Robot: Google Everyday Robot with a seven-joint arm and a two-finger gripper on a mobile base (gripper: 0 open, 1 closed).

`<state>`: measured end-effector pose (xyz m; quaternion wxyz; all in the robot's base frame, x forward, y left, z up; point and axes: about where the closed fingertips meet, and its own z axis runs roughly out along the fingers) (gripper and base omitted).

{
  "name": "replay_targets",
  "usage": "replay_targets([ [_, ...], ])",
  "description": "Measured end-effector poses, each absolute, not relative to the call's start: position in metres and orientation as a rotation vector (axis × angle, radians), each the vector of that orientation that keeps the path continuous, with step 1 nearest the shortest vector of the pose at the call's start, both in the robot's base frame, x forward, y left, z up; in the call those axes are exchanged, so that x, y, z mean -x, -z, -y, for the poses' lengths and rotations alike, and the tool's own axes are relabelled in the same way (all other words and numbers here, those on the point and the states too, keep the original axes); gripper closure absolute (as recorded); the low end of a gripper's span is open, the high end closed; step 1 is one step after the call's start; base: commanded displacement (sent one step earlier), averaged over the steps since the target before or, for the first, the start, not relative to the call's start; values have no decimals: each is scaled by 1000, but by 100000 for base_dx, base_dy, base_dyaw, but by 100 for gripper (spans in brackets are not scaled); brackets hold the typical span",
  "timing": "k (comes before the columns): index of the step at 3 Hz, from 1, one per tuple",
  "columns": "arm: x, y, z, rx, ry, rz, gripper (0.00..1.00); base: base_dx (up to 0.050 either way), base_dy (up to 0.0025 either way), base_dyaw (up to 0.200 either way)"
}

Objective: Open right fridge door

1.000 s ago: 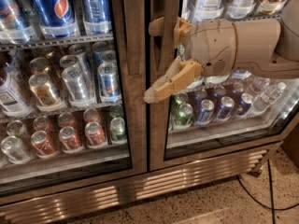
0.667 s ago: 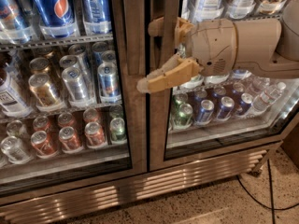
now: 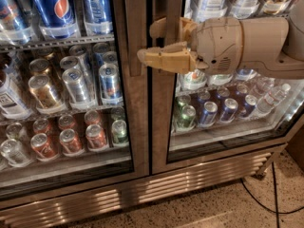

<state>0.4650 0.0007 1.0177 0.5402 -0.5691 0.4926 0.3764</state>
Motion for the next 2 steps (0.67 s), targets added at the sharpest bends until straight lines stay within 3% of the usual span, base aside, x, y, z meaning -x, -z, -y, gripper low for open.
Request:
replay_targets([
  [1,-465,-1018,-1,1353,-895,-1171,88,0,0,0],
  [2,-465,-1018,-1,1353,-895,-1171,100,0,0,0],
])
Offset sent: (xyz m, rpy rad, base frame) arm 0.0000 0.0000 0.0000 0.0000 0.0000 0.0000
